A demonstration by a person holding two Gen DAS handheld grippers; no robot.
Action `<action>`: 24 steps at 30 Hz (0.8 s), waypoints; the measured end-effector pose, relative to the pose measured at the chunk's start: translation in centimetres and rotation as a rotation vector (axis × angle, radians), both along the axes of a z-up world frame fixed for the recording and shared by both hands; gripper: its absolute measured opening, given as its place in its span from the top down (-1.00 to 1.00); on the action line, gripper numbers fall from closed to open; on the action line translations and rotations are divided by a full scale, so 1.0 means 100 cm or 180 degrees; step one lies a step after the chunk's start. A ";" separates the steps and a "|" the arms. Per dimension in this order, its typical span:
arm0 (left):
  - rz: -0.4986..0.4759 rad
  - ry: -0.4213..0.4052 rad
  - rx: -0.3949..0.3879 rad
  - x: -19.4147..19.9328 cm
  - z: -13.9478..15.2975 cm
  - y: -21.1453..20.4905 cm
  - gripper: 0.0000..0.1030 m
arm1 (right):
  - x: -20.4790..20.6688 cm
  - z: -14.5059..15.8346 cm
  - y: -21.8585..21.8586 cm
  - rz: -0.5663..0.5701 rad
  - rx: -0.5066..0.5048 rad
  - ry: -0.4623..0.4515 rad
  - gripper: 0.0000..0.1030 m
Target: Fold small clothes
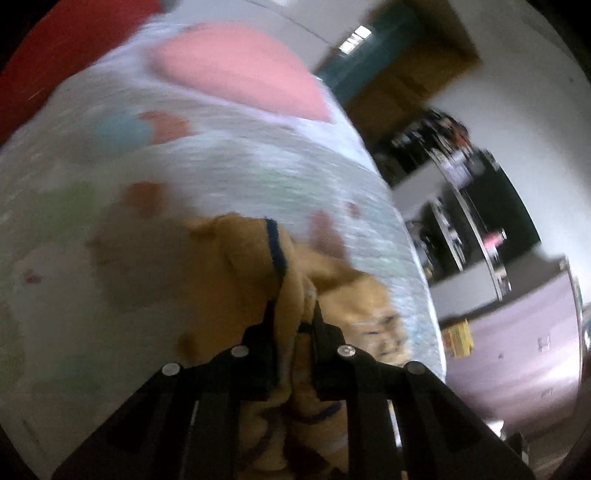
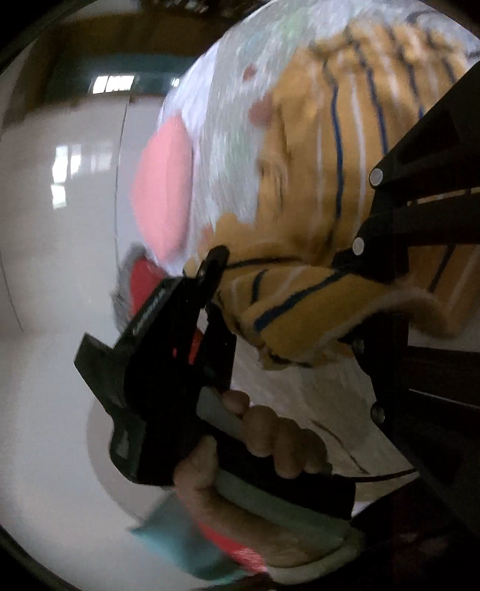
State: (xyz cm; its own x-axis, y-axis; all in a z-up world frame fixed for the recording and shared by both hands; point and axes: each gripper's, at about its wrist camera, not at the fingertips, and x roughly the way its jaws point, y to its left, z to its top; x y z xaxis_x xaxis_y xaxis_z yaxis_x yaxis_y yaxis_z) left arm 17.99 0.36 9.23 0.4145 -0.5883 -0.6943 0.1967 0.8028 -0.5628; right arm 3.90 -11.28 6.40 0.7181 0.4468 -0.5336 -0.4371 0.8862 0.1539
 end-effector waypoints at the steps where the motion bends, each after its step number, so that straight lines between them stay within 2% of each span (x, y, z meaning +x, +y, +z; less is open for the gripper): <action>1: -0.0102 -0.0019 0.0013 0.002 0.004 -0.022 0.73 | -0.005 0.004 -0.020 -0.0118 0.0058 -0.0018 0.78; 5: -0.0612 -0.0052 0.0101 0.003 0.008 -0.127 0.73 | -0.020 0.006 -0.101 -0.0634 0.0211 -0.0003 0.78; 7: -0.0771 0.0000 0.0199 0.004 -0.002 -0.164 0.60 | -0.026 -0.003 -0.137 -0.0879 0.0246 0.0091 0.78; 9: -0.0808 0.0155 0.0288 0.007 -0.018 -0.192 0.56 | -0.021 -0.022 -0.169 -0.1050 0.0339 0.0315 0.77; 11: -0.0744 0.0246 0.0336 0.007 -0.030 -0.201 0.56 | -0.017 -0.044 -0.188 -0.1113 0.0504 0.0592 0.74; 14: -0.0638 0.0243 0.0230 -0.005 -0.029 -0.183 0.47 | -0.023 -0.063 -0.200 -0.1145 0.0668 0.0790 0.60; 16: -0.0535 0.0144 0.0233 -0.017 -0.019 -0.165 0.14 | -0.025 -0.061 -0.206 -0.1111 0.0762 0.0781 0.48; 17: -0.0469 0.0066 0.0247 -0.023 -0.012 -0.153 0.05 | -0.027 -0.059 -0.208 -0.1102 0.0782 0.0760 0.35; 19: -0.0335 -0.0098 0.0376 -0.040 -0.001 -0.127 -0.17 | -0.039 -0.050 -0.216 -0.1104 0.0910 0.0660 0.13; 20: -0.0271 -0.0169 0.0488 -0.050 0.002 -0.116 -0.19 | -0.044 -0.046 -0.216 -0.1125 0.0980 0.0597 -0.04; 22: -0.0161 -0.0301 0.0700 -0.070 0.005 -0.093 -0.23 | -0.044 -0.032 -0.224 -0.1192 0.1116 0.0434 -0.23; 24: -0.0058 -0.0336 0.0791 -0.089 -0.001 -0.073 -0.25 | -0.041 -0.021 -0.226 -0.1165 0.1167 0.0354 -0.28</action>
